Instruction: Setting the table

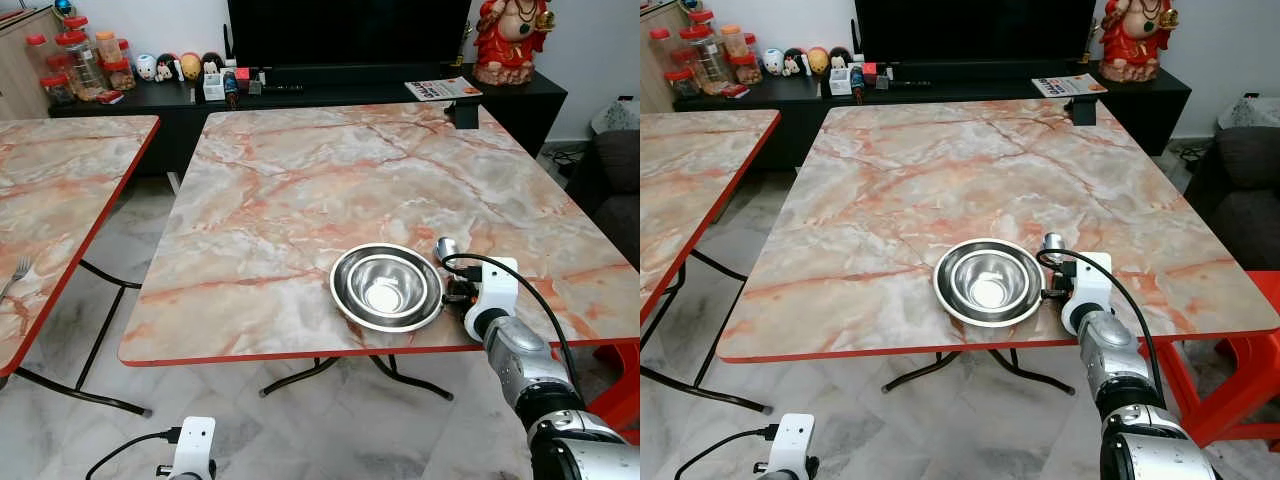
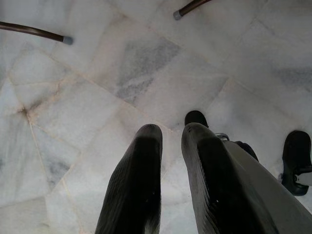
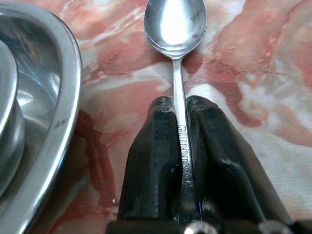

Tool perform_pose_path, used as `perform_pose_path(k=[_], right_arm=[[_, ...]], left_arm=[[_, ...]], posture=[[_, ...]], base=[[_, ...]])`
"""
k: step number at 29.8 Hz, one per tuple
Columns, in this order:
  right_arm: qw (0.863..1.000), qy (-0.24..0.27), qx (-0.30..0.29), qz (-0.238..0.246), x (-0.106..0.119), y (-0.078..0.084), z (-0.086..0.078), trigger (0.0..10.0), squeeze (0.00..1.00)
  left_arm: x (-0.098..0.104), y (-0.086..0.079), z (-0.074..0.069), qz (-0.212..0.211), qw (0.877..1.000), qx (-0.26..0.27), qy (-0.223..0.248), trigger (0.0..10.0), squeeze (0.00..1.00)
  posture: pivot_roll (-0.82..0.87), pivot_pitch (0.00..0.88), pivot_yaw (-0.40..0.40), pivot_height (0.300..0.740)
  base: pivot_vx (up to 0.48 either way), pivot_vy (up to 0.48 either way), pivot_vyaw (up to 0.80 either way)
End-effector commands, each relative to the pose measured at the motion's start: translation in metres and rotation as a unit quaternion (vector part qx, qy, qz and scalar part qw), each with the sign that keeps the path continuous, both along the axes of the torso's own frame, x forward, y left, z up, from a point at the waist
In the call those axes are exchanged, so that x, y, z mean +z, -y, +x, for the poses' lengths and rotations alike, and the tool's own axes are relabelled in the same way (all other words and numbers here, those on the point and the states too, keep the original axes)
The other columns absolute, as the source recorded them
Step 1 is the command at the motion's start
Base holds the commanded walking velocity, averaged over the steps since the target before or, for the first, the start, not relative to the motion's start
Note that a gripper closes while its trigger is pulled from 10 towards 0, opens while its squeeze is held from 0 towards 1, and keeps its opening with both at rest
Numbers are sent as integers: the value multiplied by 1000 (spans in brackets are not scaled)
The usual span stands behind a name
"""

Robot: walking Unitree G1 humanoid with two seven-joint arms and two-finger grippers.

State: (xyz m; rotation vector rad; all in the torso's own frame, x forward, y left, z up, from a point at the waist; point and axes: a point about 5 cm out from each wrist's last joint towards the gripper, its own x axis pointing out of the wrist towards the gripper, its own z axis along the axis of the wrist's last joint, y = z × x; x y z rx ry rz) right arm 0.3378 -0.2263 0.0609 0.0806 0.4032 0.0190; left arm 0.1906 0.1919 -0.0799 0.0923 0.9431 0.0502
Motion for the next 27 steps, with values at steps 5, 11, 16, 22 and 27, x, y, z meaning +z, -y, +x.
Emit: perform_pose_path(k=[5, 11, 16, 22, 27], right_arm=[[1000, -2, 7, 1, 0, -4, 1, 10000, 1000], [1000, -4, 11, 0, -1, -7, 2, 10000, 1000], [1000, -4, 12, -8, -1, -7, 2, 10000, 0], [1000, 8, 2, -10, 2, -6, 4, 10000, 0], [1000, 22, 0, -10, 7, -6, 6, 10000, 0]], left_arm=[[-1, -4, -3, 5, 1000, -4, -9, 10000, 0], [0, -5, -2, 6, 1000, -5, -8, 10000, 0], [0, -5, -1, 6, 1000, -6, -8, 10000, 0], [1, -4, 1, 5, 1000, -9, -6, 10000, 0], [1, -4, 1, 5, 1000, -9, -6, 10000, 0]], posture=[[-94, 0, 30, 740], [-92, 0, 31, 740], [-95, 0, 33, 740], [-95, 0, 34, 740], [-96, 0, 36, 740]], base=[[0, 0, 0], [0, 0, 0], [0, 0, 0], [0, 0, 0], [0, 0, 0]])
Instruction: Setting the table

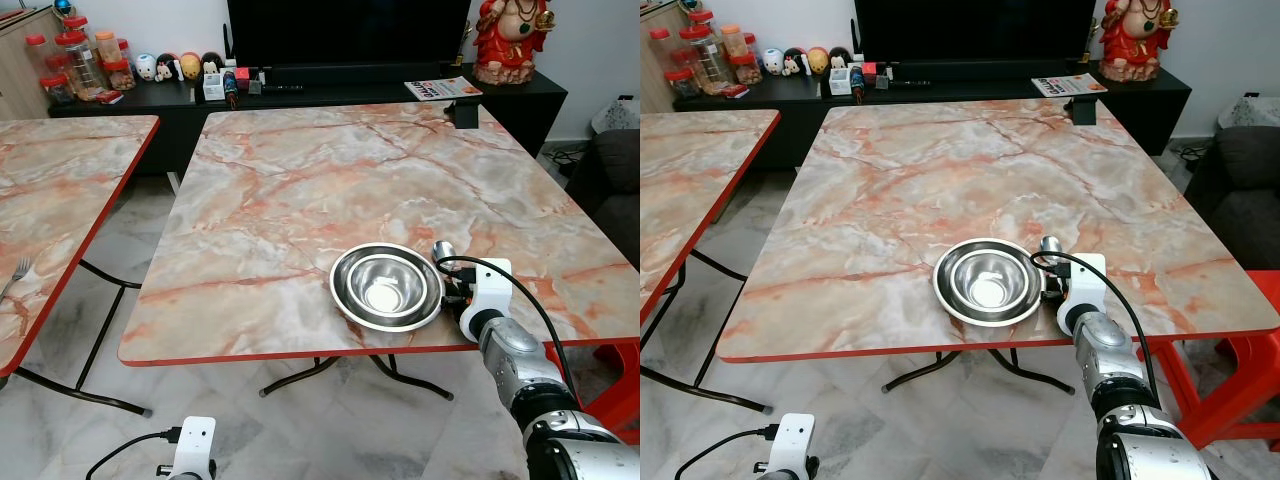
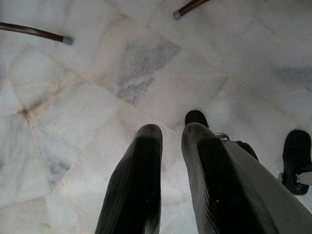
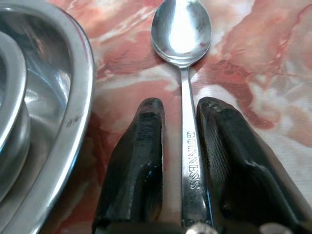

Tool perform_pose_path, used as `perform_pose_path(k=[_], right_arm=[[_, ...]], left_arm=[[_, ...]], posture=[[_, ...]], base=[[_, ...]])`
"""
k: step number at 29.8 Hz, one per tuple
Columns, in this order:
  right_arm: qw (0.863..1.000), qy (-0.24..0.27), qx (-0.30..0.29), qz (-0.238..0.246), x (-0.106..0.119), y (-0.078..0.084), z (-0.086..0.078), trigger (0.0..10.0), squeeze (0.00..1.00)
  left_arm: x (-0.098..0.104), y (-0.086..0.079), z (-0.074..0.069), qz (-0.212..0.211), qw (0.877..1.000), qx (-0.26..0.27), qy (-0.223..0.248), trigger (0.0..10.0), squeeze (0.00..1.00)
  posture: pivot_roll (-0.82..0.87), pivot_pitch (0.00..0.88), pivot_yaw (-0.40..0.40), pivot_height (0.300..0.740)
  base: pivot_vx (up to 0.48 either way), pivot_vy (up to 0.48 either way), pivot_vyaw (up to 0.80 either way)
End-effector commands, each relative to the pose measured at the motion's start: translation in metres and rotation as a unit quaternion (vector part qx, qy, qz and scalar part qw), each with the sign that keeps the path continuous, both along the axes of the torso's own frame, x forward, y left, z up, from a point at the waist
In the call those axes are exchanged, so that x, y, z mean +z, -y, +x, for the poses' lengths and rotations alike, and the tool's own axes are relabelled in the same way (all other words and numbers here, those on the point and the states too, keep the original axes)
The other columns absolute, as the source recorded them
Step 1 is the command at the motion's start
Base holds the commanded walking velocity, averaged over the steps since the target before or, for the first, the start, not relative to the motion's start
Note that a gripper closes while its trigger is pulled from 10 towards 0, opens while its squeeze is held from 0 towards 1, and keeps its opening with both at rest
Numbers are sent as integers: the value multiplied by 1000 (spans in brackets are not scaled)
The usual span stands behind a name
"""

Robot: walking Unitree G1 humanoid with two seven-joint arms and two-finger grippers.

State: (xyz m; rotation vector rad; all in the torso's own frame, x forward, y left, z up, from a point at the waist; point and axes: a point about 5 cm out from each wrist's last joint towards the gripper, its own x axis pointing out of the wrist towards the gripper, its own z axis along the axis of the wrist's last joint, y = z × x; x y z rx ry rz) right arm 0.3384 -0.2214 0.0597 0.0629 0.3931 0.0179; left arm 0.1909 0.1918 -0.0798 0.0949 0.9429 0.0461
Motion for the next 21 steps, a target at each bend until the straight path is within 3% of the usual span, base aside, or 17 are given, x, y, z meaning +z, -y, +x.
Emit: perform_pose_path(k=[1, 2, 3, 6, 7, 8, 15, 18, 19, 20, 21], right_arm=[[1000, 20, -1, -1, 9, -1, 6, 10000, 0], [1000, 22, -2, 0, 10, -1, 6, 10000, 0], [1000, 26, -3, 1, 11, -1, 7, 10000, 1000], [999, 33, -9, 2, 15, 0, 9, 10000, 1000], [999, 36, -12, 0, 16, 0, 10, 10000, 871], [999, 39, -14, -2, 17, 1, 10, 10000, 0], [996, 80, -27, 3, 31, 5, 15, 10000, 0], [986, 163, -30, 2, 54, 5, 21, 10000, 0], [986, 163, -30, 2, 54, 5, 21, 10000, 0], [975, 213, -57, -16, 69, 10, 22, 10000, 0], [970, 231, -73, -26, 74, 13, 22, 10000, 0]], left_arm=[[1, -4, 1, 5, 1000, -7, -6, 10000, 0], [1, -4, 1, 5, 1000, -7, -6, 10000, 0], [1, -4, 2, 5, 1000, -7, -5, 10000, 0], [2, -5, 3, 5, 1000, -6, -4, 10000, 0], [2, -5, 3, 5, 1000, -6, -4, 10000, 0], [2, -5, 3, 4, 1000, -5, -4, 10000, 0], [2, -6, 3, 4, 1000, -2, -4, 10000, 0], [2, -5, 4, 3, 1000, -2, -3, 10000, 0], [2, -5, 4, 3, 1000, -2, -3, 10000, 0], [2, -5, 4, 2, 1000, -2, -2, 10000, 0], [3, -5, 4, 2, 1000, -2, -2, 10000, 0]], posture=[[-96, 0, 36, 740], [-96, 0, 36, 740], [-94, 0, 36, 740], [-91, 0, 37, 740], [-91, 0, 37, 740], [-91, 0, 38, 740], [-91, 0, 38, 740], [-93, 0, 40, 740], [-93, 0, 40, 740], [-91, 0, 40, 740], [-92, 0, 40, 740]], base=[[0, 0, 0], [0, 0, 0], [0, 0, 0], [0, 0, 0], [0, 0, 0], [0, 0, 0], [0, 0, 0], [0, 0, 0], [0, 0, 0], [0, 0, 0], [0, 0, 0]])
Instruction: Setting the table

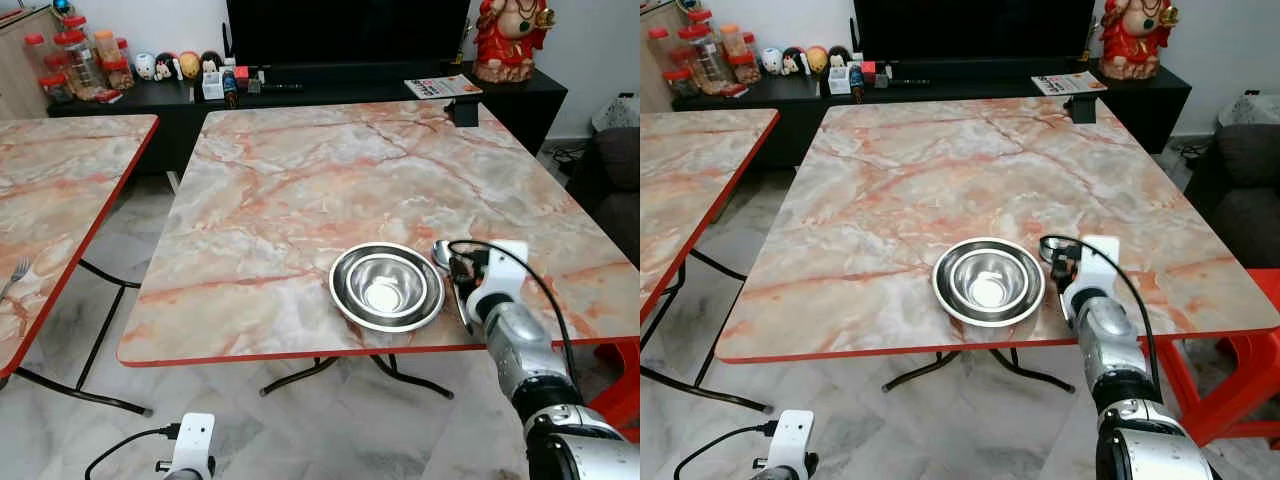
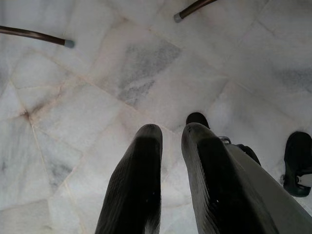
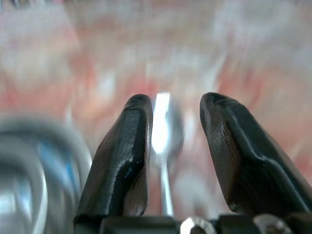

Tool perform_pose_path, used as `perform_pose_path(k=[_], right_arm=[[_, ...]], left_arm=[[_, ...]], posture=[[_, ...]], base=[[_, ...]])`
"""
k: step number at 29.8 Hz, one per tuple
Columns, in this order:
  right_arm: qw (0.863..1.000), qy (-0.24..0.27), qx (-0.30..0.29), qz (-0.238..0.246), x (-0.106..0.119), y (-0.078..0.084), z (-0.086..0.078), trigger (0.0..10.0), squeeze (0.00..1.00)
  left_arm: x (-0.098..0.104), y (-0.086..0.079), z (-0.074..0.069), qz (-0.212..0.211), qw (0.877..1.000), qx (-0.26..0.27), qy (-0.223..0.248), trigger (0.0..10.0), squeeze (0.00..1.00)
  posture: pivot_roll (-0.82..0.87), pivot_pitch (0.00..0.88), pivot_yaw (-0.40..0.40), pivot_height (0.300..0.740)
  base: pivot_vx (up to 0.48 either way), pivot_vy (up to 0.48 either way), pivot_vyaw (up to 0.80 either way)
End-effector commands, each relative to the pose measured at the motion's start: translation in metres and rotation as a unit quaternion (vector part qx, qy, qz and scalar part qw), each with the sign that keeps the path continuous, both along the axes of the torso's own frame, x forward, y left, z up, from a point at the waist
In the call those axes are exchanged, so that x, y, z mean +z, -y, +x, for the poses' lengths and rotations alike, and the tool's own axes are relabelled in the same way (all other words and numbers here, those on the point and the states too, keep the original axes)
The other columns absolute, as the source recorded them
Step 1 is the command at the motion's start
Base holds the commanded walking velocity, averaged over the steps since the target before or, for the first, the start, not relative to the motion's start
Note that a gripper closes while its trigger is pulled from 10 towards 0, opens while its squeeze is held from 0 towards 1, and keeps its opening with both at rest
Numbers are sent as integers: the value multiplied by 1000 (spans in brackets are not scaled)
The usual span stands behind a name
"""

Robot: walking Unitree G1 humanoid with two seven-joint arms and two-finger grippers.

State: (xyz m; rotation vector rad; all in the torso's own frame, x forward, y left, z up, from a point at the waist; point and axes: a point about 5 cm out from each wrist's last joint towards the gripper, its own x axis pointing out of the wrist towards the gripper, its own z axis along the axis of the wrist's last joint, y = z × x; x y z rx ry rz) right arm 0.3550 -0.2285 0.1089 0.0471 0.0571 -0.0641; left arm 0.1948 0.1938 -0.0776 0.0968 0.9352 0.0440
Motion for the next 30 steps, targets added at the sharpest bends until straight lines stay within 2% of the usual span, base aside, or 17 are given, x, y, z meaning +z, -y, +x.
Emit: perform_pose_path(k=[1, 2, 3, 5, 9, 12, 16, 17, 18, 20, 23, 25, 30], right_arm=[[997, 66, -30, -9, 25, 6, 5, 10000, 0], [996, 79, -37, -15, 29, 7, 5, 10000, 0], [992, 114, -47, -8, 38, 10, 4, 10000, 0], [989, 138, -56, -9, 44, 13, 2, 10000, 0], [982, 164, -67, -62, 44, 16, -8, 10000, 0], [972, 182, -99, -111, 36, 21, -26, 10000, 0], [969, 176, -112, -135, 24, 24, -41, 10000, 0], [969, 164, -118, -145, 13, 23, -53, 10000, 0], [969, 164, -118, -145, 13, 23, -53, 10000, 0], [968, 141, -144, -148, -6, 25, -74, 10000, 0], [966, 132, -161, -155, -13, 27, -86, 10000, 0], [959, 113, -204, -163, -24, 32, -101, 10000, 0], [950, 77, -253, -164, -40, 40, -122, 10000, 0]], left_arm=[[0, -3, 0, 2, 1000, 0, -6, 10000, 0], [0, -3, 1, 2, 1000, 0, -5, 10000, 0], [1, -2, 1, 1, 1000, 2, -3, 10000, 0], [1, -2, 2, 0, 1000, 2, -2, 10000, 0], [2, -2, 3, -3, 1000, 6, 2, 10000, 0], [2, -2, 3, -5, 1000, 10, 5, 10000, 0], [1, -1, 2, -7, 1000, 12, 5, 10000, 0], [0, -1, 0, -8, 1000, 12, 5, 10000, 0], [0, -1, 0, -8, 1000, 12, 5, 10000, 0], [-1, 1, -3, -12, 1000, 9, 3, 10000, 0], [-2, 1, -4, -13, 1000, 7, 4, 10000, 0], [-2, 1, -4, -14, 1000, 7, 4, 10000, 0], [-2, 1, -5, -14, 1000, 7, 4, 10000, 0]], posture=[[-92, 0, 40, 740], [-92, 0, 39, 740], [-92, 0, 40, 740], [-93, 0, 39, 740], [-96, 0, 36, 740], [-95, 0, 33, 740], [-104, 0, 32, 740], [-109, 0, 33, 740], [-109, 0, 33, 740], [-117, 0, 35, 740], [-121, 0, 35, 740], [-123, 0, 33, 740], [-132, 0, 36, 740]], base=[[0, 0, 0], [0, 0, 0], [0, 0, 0], [0, 0, 0], [0, 0, 0], [0, 0, 0], [0, 0, 0], [0, 0, 0], [0, 0, 0], [0, 0, 0], [0, 0, 0], [0, 0, 0], [0, 0, 0]])
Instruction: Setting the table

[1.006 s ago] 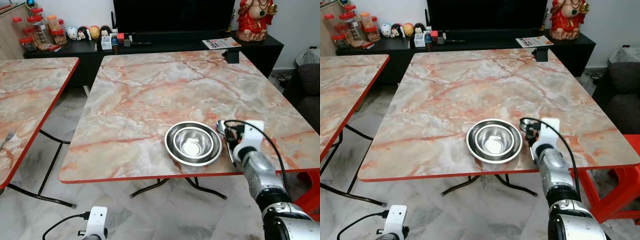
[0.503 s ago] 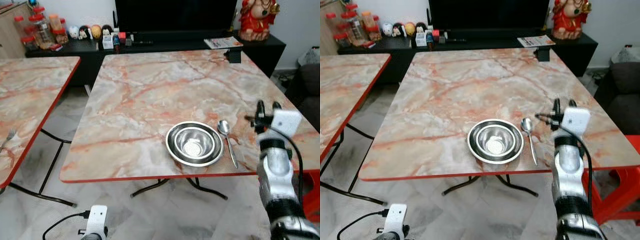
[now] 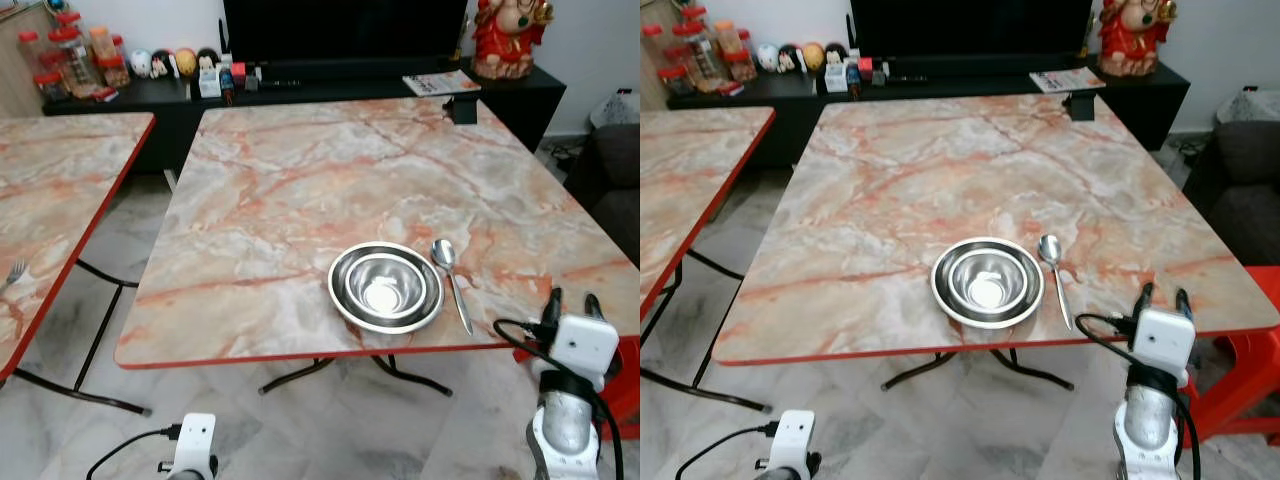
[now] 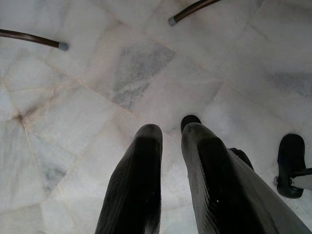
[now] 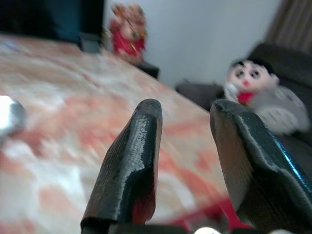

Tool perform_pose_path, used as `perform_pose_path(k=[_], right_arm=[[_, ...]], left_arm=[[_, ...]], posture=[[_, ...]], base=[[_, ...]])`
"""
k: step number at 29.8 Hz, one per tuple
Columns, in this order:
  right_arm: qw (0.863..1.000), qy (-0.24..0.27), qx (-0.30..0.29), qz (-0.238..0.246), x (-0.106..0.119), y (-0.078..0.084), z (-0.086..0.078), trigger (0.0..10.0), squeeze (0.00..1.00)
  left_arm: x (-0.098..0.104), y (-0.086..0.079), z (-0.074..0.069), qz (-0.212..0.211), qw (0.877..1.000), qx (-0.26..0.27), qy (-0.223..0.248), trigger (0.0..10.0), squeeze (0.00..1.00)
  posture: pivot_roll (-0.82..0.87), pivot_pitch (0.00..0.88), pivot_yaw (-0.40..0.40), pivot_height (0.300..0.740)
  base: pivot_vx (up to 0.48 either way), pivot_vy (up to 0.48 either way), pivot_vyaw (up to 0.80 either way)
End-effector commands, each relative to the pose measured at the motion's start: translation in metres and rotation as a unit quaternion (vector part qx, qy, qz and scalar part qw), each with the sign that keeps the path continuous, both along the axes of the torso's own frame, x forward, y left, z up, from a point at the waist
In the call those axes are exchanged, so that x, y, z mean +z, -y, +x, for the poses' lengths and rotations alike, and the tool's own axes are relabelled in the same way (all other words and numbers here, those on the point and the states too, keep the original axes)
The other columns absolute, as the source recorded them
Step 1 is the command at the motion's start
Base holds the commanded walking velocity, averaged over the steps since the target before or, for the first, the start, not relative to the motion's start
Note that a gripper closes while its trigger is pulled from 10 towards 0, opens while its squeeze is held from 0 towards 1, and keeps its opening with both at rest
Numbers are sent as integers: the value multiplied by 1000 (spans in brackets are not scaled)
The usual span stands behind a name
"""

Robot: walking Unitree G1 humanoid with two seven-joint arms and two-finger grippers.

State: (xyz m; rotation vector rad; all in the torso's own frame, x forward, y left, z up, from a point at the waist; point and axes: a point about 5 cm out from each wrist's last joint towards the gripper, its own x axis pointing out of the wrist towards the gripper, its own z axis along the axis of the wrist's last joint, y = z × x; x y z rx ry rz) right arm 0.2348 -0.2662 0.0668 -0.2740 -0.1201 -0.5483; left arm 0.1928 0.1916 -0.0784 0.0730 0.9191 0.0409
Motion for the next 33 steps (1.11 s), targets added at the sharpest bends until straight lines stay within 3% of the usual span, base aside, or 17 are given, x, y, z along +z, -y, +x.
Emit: perform_pose_path(k=[1, 4, 7, 9, 15, 16, 20, 25, 28, 29, 30, 31, 33], right_arm=[[999, -12, -34, 5, -6, 4, -9, 10000, 0], [992, -66, -102, 18, -30, 12, -32, 10000, 0], [970, -125, -186, 92, -63, 23, -59, 10000, 0], [959, -157, -209, 109, -77, 27, -70, 10000, 0], [952, -178, -220, 118, -84, 28, -74, 10000, 0], [942, -225, -191, 159, -100, 23, -72, 10000, 0], [922, -296, -120, 218, -120, 7, -65, 10000, 0], [907, -366, -49, 202, -130, -10, -57, 10000, 0], [893, -391, 5, 223, -134, -24, -50, 10000, 0], [874, -416, 42, 247, -139, -36, -49, 10000, 0], [874, -416, 42, 247, -139, -36, -49, 10000, 0], [841, -465, 108, 254, -148, -56, -55, 10000, 0], [822, -492, 151, 243, -153, -69, -60, 10000, 0]], left_arm=[[-1, -2, -3, -3, 1000, 2, -4, 10000, 0], [-2, -1, -4, -4, 1000, 0, -3, 10000, 0], [-2, -2, -5, -3, 1000, -1, -3, 10000, 0], [-2, -3, -5, -4, 1000, -1, -2, 10000, 0], [-2, -4, -5, -4, 1000, -1, -2, 10000, 0], [-2, -3, -6, -5, 1000, -5, -7, 10000, 0], [-5, 1, -9, 2, 999, -26, -23, 10000, 0], [-4, 4, -7, 1, 999, -26, -21, 10000, 0], [-3, 3, -4, 1, 1000, -19, -16, 10000, 0], [-2, 2, -3, 1, 1000, -13, -13, 10000, 0], [-2, 2, -3, 1, 1000, -13, -13, 10000, 0], [-2, 0, -2, 3, 1000, -7, -11, 10000, 0], [-2, 0, -2, 5, 1000, -10, -12, 10000, 0]], posture=[[-132, 0, 37, 740], [-130, 0, 37, 740], [-126, 0, 37, 740], [-123, 0, 37, 740], [-123, 0, 35, 740], [-122, 0, 34, 740], [-126, 0, 34, 740], [-113, 0, 23, 740], [-102, 0, 15, 740], [-107, 0, 15, 740], [-107, 0, 15, 740], [-114, 0, 22, 740], [-115, 0, 28, 740]], base=[[0, 0, 0], [0, 0, 0], [0, 0, 0], [0, 0, 0], [0, 0, 0], [0, 0, 0], [0, 0, 0], [0, 0, 0], [0, 0, 0], [0, 0, 0], [0, 0, 0], [0, 0, 0], [0, 0, 0]])
